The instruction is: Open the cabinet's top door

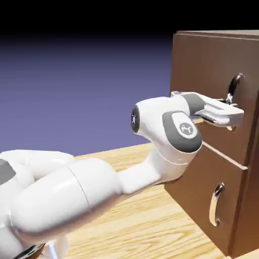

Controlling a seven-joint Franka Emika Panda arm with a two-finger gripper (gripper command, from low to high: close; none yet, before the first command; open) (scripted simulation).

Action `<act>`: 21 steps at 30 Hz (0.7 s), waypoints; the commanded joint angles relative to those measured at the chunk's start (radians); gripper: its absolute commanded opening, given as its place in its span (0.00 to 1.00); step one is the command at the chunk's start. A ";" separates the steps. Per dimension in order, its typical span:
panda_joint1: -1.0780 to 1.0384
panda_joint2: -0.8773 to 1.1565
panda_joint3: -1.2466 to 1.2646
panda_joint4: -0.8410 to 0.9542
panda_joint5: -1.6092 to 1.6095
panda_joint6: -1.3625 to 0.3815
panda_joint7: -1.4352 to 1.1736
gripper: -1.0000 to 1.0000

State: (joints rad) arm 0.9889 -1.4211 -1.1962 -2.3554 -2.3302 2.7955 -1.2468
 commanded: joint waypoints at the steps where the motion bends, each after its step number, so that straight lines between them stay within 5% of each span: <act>1: -0.030 -0.010 0.019 -0.036 -0.012 -0.032 0.021 0.00; 21: -0.529 -0.179 0.627 -0.638 0.290 -0.622 0.275 0.00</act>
State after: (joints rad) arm 0.4600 -1.5998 -0.5691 -2.9933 -2.0409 2.1723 -0.9719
